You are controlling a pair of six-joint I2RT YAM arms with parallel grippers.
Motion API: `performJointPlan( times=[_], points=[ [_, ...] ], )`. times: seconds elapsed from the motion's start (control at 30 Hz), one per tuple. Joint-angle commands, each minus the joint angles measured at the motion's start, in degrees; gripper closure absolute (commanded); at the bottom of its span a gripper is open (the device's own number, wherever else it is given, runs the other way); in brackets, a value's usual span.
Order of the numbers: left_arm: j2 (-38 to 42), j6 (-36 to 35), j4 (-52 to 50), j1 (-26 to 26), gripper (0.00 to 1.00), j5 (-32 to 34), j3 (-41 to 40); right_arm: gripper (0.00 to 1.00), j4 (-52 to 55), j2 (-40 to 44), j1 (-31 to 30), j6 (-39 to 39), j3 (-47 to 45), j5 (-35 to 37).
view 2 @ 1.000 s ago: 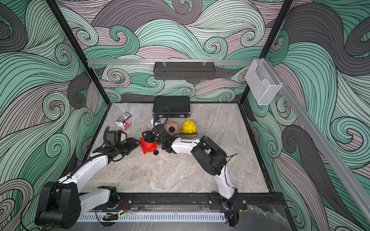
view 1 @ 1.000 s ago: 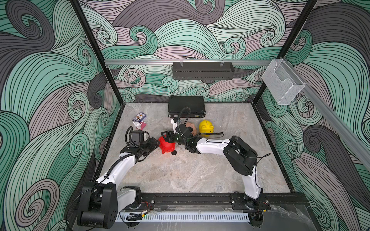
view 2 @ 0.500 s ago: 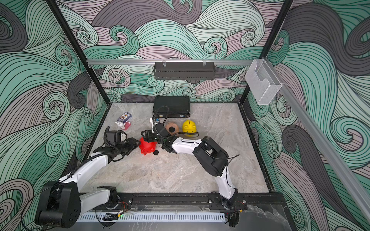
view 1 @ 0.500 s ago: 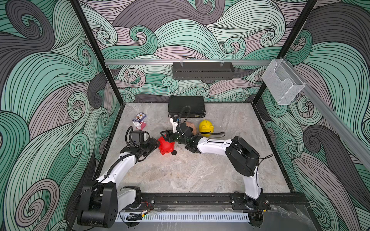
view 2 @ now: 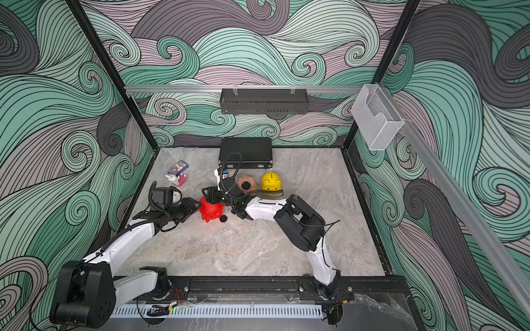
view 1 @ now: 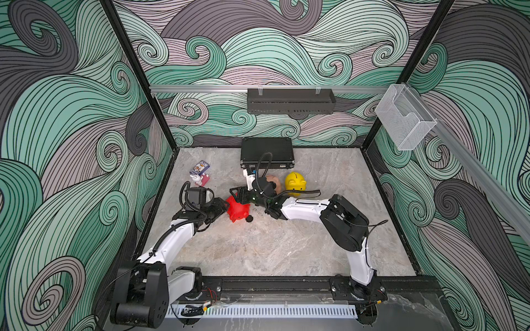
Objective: Close piggy banks
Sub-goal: Turn over the piggy bank at the center of the board.
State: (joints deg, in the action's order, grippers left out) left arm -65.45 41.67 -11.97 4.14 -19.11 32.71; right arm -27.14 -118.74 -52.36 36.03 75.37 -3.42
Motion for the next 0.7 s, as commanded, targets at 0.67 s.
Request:
performJointPlan(
  times=[0.67],
  points=[
    [-1.81, 0.43, 2.10, -0.54, 0.48, -3.14, -1.60, 0.39, -3.63, -4.09, 0.33, 5.24, 1.24, -1.58]
  ],
)
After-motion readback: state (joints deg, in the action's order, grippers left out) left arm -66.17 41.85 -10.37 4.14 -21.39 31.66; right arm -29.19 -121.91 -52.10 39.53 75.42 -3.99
